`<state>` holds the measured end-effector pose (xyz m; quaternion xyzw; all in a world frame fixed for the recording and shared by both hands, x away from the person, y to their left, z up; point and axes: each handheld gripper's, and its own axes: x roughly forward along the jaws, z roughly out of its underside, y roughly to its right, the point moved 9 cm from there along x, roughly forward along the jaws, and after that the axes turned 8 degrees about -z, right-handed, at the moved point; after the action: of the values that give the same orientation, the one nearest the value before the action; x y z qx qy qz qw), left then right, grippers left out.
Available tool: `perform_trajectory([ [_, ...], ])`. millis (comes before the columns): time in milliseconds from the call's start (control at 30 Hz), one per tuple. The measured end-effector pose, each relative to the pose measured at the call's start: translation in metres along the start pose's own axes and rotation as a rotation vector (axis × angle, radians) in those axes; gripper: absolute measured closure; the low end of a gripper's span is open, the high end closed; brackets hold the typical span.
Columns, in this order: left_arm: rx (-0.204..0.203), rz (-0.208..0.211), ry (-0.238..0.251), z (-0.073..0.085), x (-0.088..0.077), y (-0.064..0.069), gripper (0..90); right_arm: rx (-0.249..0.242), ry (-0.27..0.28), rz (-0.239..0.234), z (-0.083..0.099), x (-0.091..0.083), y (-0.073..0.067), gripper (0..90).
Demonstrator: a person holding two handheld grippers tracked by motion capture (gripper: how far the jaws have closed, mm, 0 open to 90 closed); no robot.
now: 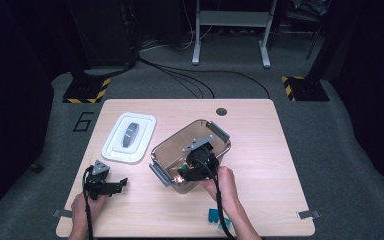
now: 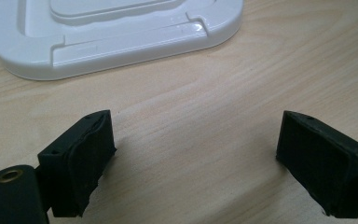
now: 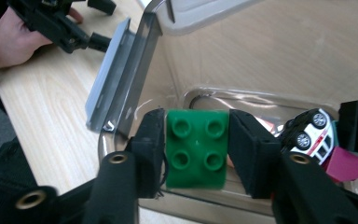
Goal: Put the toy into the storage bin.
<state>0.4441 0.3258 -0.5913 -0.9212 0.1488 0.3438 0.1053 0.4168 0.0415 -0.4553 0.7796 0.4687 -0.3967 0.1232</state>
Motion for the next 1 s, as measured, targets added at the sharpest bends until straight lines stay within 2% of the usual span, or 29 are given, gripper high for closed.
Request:
perform_trajectory([
  [67,-0.001,0.0,0.0,0.0,0.0,0.0,10.9,0.018,-0.001,0.008,0.002,-0.002,0.0,44.5],
  [167,-0.001,0.0,-0.001,0.0,0.0,0.0,10.9,0.017,0.016,0.031,0.006,-0.008,0.004,34.3],
  [267,-0.001,0.0,-0.001,0.0,0.0,0.0,10.9,0.039,0.046,0.044,0.009,-0.016,0.006,28.8],
  [367,-0.01,-0.001,0.004,0.0,0.0,0.001,10.9,0.039,0.054,0.048,0.012,-0.021,0.007,25.4],
  [433,-0.011,0.0,0.002,0.0,0.0,0.001,10.9,0.036,0.073,0.056,0.019,-0.03,0.009,21.0],
  [500,-0.012,0.0,0.002,0.0,0.0,0.001,10.9,0.036,0.077,0.057,0.021,-0.032,0.009,20.1],
  [600,-0.01,0.0,0.002,0.0,0.0,0.001,10.9,0.045,0.084,0.066,0.032,-0.04,0.009,16.9],
  [800,-0.011,0.0,0.002,0.0,0.0,0.001,10.9,0.054,0.075,0.066,0.051,-0.044,0.011,16.5],
  [833,-0.01,-0.001,0.005,-0.001,0.0,0.001,10.9,0.067,0.06,0.068,0.064,-0.043,0.012,16.3],
  [1000,-0.01,-0.002,0.003,0.0,0.0,0.001,10.9,0.097,0.032,0.073,0.087,-0.043,0.014,15.9],
])
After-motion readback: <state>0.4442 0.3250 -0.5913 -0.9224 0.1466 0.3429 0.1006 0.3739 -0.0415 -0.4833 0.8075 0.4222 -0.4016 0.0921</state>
